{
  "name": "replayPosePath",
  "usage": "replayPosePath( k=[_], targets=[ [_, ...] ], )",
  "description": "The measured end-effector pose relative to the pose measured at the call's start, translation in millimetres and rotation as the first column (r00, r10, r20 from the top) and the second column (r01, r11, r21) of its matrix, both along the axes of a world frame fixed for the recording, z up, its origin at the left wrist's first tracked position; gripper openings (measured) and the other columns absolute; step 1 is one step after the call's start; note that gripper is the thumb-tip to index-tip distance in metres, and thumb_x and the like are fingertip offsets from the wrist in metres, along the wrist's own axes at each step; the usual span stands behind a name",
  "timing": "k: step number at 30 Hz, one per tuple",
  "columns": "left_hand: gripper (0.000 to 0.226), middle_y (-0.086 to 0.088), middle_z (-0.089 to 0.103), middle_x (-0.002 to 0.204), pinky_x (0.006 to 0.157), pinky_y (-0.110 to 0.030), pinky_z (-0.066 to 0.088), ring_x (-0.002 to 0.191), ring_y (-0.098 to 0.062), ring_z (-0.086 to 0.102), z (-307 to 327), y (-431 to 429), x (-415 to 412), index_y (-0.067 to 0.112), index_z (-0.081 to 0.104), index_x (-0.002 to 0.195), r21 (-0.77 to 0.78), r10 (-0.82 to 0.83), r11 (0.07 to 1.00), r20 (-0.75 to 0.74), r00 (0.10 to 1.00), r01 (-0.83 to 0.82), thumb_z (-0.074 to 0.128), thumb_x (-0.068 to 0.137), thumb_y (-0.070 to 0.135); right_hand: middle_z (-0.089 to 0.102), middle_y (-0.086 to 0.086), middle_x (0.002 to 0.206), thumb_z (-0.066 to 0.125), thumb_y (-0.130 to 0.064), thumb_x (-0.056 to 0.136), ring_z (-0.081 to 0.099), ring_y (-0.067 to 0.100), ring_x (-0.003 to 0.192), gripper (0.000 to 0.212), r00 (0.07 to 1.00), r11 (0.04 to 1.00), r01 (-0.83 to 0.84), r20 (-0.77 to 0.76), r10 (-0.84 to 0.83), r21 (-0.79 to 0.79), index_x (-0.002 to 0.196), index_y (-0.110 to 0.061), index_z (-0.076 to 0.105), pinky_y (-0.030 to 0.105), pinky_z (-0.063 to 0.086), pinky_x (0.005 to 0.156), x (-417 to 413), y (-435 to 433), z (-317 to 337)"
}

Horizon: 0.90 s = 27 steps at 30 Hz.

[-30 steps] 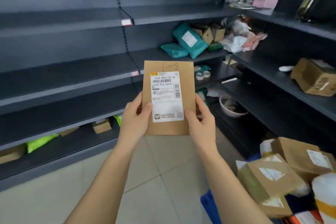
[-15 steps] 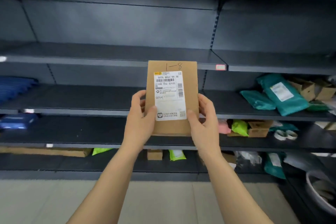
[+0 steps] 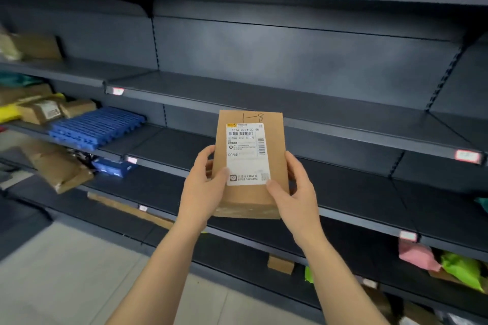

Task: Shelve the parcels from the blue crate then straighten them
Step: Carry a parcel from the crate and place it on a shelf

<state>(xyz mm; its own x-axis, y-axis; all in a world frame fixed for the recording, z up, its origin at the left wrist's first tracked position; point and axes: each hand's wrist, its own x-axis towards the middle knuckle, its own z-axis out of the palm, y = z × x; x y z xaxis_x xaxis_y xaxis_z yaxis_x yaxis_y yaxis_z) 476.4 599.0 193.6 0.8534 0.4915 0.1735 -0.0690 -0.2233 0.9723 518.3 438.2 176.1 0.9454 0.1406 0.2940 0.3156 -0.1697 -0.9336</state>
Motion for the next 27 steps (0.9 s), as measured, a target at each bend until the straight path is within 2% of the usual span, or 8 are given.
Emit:
replayPosePath(
  k=[4, 8, 11, 14, 18, 20, 24, 27],
  targets=[
    [0.043, 0.021, 0.054, 0.108, 0.066, -0.022, 0.044, 0.094, 0.002, 0.053, -25, 68, 3, 0.039, 0.042, 0.134, -0.012, 0.033, 0.999, -0.078, 0.996, -0.034, 0.051, 0.096, 0.020, 0.051, -0.019, 0.132, 0.065, -0.018, 0.090, 0.048, 0.001, 0.119, 0.057, 0.998, 0.999, -0.033, -0.061, 0.033, 0.005, 0.139, -0.037, 0.042, 0.026, 0.048, 0.092, 4, 67, -23],
    [0.041, 0.026, 0.054, 0.105, 0.066, -0.023, 0.045, 0.094, 0.002, 0.054, -58, 138, 3, 0.039, 0.045, 0.130, -0.025, 0.066, 0.997, -0.160, 0.985, -0.070, 0.051, 0.095, 0.020, 0.051, -0.022, 0.127, 0.064, -0.020, 0.091, 0.049, 0.000, 0.114, 0.051, 0.983, 0.998, -0.058, -0.172, 0.058, 0.005, 0.133, -0.040, 0.043, 0.026, 0.049, 0.092, 6, 139, -55],
    [0.040, 0.026, 0.055, 0.104, 0.067, -0.024, 0.045, 0.094, 0.001, 0.054, -88, 185, 4, 0.039, 0.045, 0.127, -0.036, 0.104, 0.993, -0.233, 0.967, -0.115, 0.052, 0.094, 0.018, 0.052, -0.027, 0.124, 0.065, -0.018, 0.091, 0.050, -0.005, 0.112, 0.052, 0.966, 0.995, -0.099, -0.239, 0.095, -0.006, 0.132, -0.042, 0.044, 0.018, 0.047, 0.087, 9, 187, -85],
    [0.040, 0.015, 0.059, 0.113, 0.075, -0.028, 0.047, 0.100, -0.006, 0.056, -125, 229, 8, 0.039, 0.048, 0.127, -0.075, 0.113, 0.987, -0.301, 0.947, -0.142, 0.052, 0.094, 0.017, 0.053, -0.027, 0.124, 0.065, -0.018, 0.090, 0.051, -0.003, 0.114, 0.052, 0.940, 0.990, -0.137, -0.319, 0.118, -0.039, 0.133, -0.041, 0.045, 0.022, 0.049, 0.089, 18, 231, -117],
    [0.042, 0.022, 0.056, 0.105, 0.069, -0.020, 0.044, 0.094, 0.001, 0.054, -173, 285, 28, 0.037, 0.046, 0.131, -0.090, 0.113, 0.983, -0.374, 0.920, -0.158, 0.050, 0.095, 0.015, 0.051, -0.032, 0.115, 0.068, -0.024, 0.089, 0.050, 0.001, 0.113, 0.055, 0.896, 0.979, -0.175, -0.429, 0.114, -0.105, 0.135, -0.042, 0.042, 0.026, 0.049, 0.091, 42, 287, -165],
    [0.044, 0.019, 0.056, 0.108, 0.070, -0.022, 0.046, 0.094, 0.002, 0.053, -193, 304, 40, 0.036, 0.044, 0.135, -0.074, 0.106, 0.986, -0.420, 0.901, -0.150, 0.051, 0.095, 0.019, 0.052, -0.027, 0.119, 0.068, -0.025, 0.089, 0.049, 0.000, 0.112, 0.057, 0.878, 0.975, -0.184, -0.467, 0.105, -0.127, 0.137, -0.040, 0.041, 0.027, 0.048, 0.094, 54, 305, -185],
    [0.050, 0.008, 0.057, 0.122, 0.084, -0.034, 0.050, 0.100, -0.012, 0.056, -257, 357, 86, 0.035, 0.041, 0.139, -0.045, 0.084, 0.992, -0.499, 0.863, -0.122, 0.049, 0.094, 0.016, 0.053, -0.017, 0.131, 0.067, -0.025, 0.090, 0.051, 0.004, 0.118, 0.063, 0.845, 0.963, -0.211, -0.527, 0.093, -0.170, 0.144, -0.037, 0.036, 0.034, 0.048, 0.100, 95, 353, -245],
    [0.058, 0.008, 0.052, 0.134, 0.090, -0.033, 0.048, 0.111, -0.015, 0.053, -303, 390, 125, 0.033, 0.032, 0.147, -0.065, 0.011, 0.996, -0.534, 0.845, -0.055, 0.050, 0.095, 0.017, 0.053, -0.016, 0.132, 0.066, -0.021, 0.091, 0.051, 0.006, 0.123, 0.069, 0.824, 0.963, -0.213, -0.560, 0.085, -0.168, 0.147, -0.038, 0.031, 0.034, 0.048, 0.101, 128, 383, -291]
  ],
)
